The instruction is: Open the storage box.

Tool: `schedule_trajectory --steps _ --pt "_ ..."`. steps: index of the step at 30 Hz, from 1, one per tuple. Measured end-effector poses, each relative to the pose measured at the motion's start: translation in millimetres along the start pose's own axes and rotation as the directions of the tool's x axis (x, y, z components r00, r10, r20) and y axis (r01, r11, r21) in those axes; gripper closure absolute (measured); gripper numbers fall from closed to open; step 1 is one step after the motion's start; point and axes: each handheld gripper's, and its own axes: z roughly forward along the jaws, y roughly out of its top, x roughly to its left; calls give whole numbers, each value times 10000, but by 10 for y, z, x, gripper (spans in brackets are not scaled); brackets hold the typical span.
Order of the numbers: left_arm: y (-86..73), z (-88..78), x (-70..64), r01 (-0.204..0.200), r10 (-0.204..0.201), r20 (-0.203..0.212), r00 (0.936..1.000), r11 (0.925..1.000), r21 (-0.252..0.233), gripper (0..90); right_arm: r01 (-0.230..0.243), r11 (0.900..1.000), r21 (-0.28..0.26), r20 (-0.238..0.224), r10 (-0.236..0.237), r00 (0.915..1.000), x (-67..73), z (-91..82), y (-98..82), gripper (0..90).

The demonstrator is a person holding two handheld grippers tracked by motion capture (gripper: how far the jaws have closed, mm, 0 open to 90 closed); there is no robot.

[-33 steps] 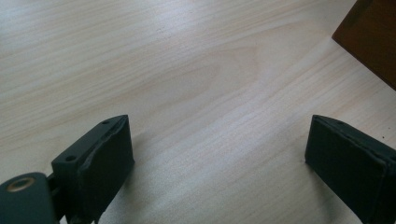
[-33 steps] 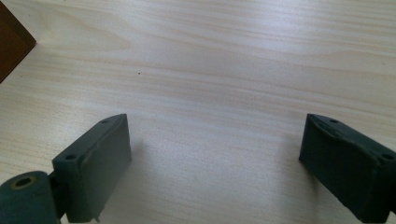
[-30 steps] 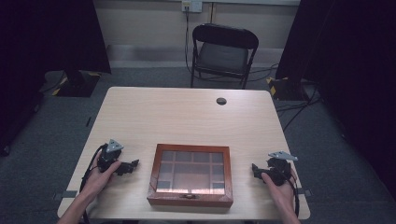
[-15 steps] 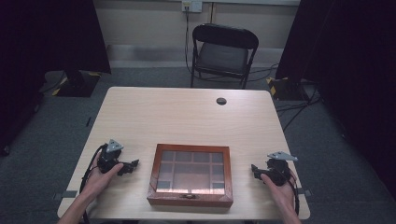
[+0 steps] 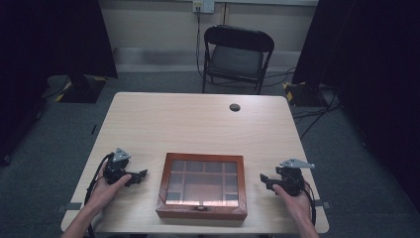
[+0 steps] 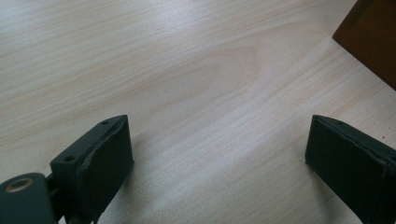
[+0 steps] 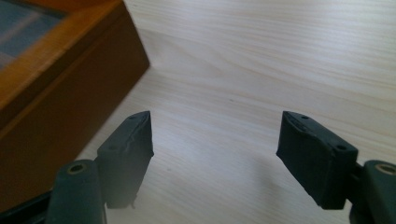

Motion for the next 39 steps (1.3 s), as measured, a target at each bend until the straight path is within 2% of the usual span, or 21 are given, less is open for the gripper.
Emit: schedule_trajectory --steps 5,9,14,17,18,20,22,23,24,25,26,28,29,30,31,33,34,35,36,37,39 --pt "0 -1 1 -15 15 3 10000 10000 13 68 466 9986 -254 -906 -487 9947 158 -70 100 350" --pt "0 0 0 5 -5 3 10000 10000 -3 68 737 9971 -208 -1260 -758 9891 246 -92 151 385" --pt "0 -1 2 -20 20 4 10000 10000 15 68 1140 9932 -243 -2120 -1166 9703 417 -138 244 431" --pt "0 0 0 4 -4 4 10000 10000 -2 68 1457 9887 -352 -2742 -1498 9499 574 -163 308 458" --pt "0 0 0 4 -4 4 10000 10000 -2 68 1457 9887 -352 -2742 -1498 9499 574 -163 308 458" --pt "0 0 0 5 -5 2 10000 10000 -2 68 1663 9854 -355 -3287 -1687 9293 695 -158 339 476" --pt "0 0 1 -15 15 4 10000 10000 12 68 1754 9839 -349 -3395 -1767 9238 736 -156 348 479" --pt "0 -1 1 -19 19 4 10000 10000 15 68 1872 9817 -347 -3691 -1867 9104 820 -153 358 485" --pt "0 -1 1 -19 19 4 10000 10000 15 68 1872 9817 -347 -3691 -1867 9104 820 -153 358 485" --pt "0 0 0 1 -1 2 10000 10000 0 68 1977 9797 -318 -3936 -1941 8985 907 -146 353 502" --pt "0 0 0 1 -1 2 10000 10000 0 68 1977 9797 -318 -3936 -1941 8985 907 -146 353 502" --pt "0 -1 2 -25 25 0 10000 10000 16 68 2149 9762 -294 -4315 -2063 8782 990 -129 342 523" --pt "0 -1 1 -17 17 5 10000 10000 18 68 2306 9727 -264 -4621 -2165 8600 1071 -111 332 558" --pt "0 -1 1 -16 16 5 10000 10000 15 68 2306 9727 -264 -4621 -2165 8600 1071 -111 332 558" --pt "0 0 1 -16 16 3 10000 10000 13 68 2495 9681 -248 -4890 -2294 8416 1147 -95 330 599" --pt "0 0 1 -15 15 4 10000 10000 13 68 2659 9635 -297 -5162 -2426 8214 1217 -82 334 636" --pt "0 0 1 -15 15 4 10000 10000 13 68 2659 9635 -297 -5162 -2426 8214 1217 -82 334 636" --pt "0 0 1 -14 14 5 10000 10000 12 68 2777 9602 -294 -5418 -2488 8029 1287 -67 342 669" --pt "0 0 1 -14 14 5 10000 10000 12 68 2777 9602 -294 -5418 -2488 8029 1287 -67 342 669" --pt "0 0 1 -18 18 4 10000 10000 14 68 2925 9559 -251 -5658 -2548 7842 1361 -42 346 702" --pt "0 1 0 7 -7 5 10000 10000 -4 68 3076 9513 -183 -5878 -2592 7664 1436 -13 343 719"
